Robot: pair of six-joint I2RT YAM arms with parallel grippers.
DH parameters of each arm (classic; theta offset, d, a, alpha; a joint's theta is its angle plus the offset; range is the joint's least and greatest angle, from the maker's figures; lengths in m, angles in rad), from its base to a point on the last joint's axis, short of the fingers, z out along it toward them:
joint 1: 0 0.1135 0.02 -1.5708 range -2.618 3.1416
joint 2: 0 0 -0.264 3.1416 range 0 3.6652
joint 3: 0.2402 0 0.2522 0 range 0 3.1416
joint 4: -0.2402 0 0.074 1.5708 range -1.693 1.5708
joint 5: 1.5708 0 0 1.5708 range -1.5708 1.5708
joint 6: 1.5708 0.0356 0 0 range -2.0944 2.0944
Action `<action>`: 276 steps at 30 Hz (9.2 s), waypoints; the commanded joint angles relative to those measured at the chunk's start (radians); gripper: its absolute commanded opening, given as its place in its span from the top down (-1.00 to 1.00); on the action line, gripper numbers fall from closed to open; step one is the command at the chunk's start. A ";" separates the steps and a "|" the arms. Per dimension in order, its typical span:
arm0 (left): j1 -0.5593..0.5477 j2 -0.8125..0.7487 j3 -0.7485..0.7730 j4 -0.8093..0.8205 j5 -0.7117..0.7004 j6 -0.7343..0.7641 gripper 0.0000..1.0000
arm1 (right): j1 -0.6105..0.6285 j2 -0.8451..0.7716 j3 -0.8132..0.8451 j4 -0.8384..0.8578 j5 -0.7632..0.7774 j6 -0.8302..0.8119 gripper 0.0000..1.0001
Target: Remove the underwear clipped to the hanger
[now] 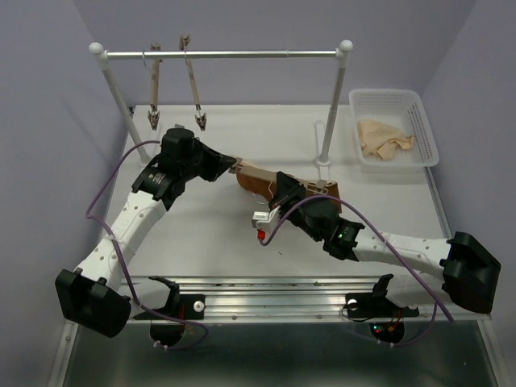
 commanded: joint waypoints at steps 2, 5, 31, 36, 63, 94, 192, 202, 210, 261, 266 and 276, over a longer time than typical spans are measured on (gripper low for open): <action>0.004 -0.058 -0.024 0.091 0.004 0.001 1.00 | 0.011 -0.007 0.007 0.043 -0.013 -0.020 0.99; 0.002 -0.079 -0.032 0.083 -0.019 -0.003 1.00 | 0.011 -0.007 0.011 0.050 -0.010 -0.008 0.99; 0.005 -0.090 -0.090 0.003 -0.062 -0.032 -0.95 | 0.011 -0.005 0.014 0.067 -0.005 -0.003 0.99; 0.005 -0.081 -0.108 0.032 -0.056 -0.046 -0.70 | 0.020 -0.004 0.017 0.076 -0.002 -0.005 0.99; 0.017 -0.098 -0.220 0.157 -0.004 -0.055 -0.05 | 0.029 -0.027 0.019 0.066 -0.008 0.028 0.99; 0.109 -0.211 -0.326 0.304 0.181 0.069 -0.14 | 0.029 -0.037 0.028 0.041 -0.031 0.083 0.99; 0.169 -0.271 -0.451 0.479 0.212 -0.035 1.00 | 0.086 -0.002 0.014 0.064 0.015 -0.015 0.99; 0.169 -0.315 -0.449 0.470 0.168 -0.023 1.00 | 0.086 0.003 0.037 0.078 -0.005 0.085 0.99; 0.169 -0.272 -0.356 0.506 0.240 0.136 -0.72 | 0.086 0.030 0.334 -0.357 -0.027 0.369 0.99; 0.263 -0.231 -0.187 0.527 0.812 0.722 -0.98 | -0.449 0.084 0.661 -0.985 -1.346 1.013 0.99; 0.264 -0.260 -0.210 0.424 0.800 0.753 -0.98 | -0.480 0.176 0.801 -1.164 -1.377 0.829 0.99; 0.264 -0.225 -0.207 0.262 0.801 0.848 -0.98 | -0.491 0.214 0.873 -1.238 -1.358 0.746 0.99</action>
